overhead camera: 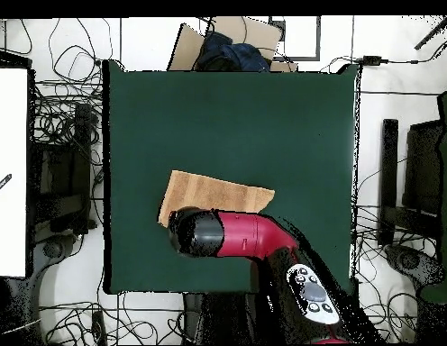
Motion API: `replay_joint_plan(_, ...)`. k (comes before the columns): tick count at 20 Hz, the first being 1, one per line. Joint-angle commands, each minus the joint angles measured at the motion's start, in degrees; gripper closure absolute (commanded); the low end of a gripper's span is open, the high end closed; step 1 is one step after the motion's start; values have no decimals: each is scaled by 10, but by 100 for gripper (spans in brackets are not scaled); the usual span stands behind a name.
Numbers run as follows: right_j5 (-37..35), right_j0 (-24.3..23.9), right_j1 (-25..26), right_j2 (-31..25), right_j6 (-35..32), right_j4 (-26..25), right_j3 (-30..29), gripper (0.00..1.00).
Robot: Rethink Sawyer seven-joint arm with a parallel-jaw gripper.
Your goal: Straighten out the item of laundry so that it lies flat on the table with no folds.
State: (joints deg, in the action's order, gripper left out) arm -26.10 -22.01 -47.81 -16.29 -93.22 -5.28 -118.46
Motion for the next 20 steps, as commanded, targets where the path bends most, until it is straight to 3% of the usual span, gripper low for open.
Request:
replay_joint_plan(1,69,10,20,-44,-41,-31,-28,0)
replay_joint_plan(10,94,20,27,-35,-60,-29,-34,0)
replay_joint_plan(20,98,-7,64,-51,-43,-28,-49,0)
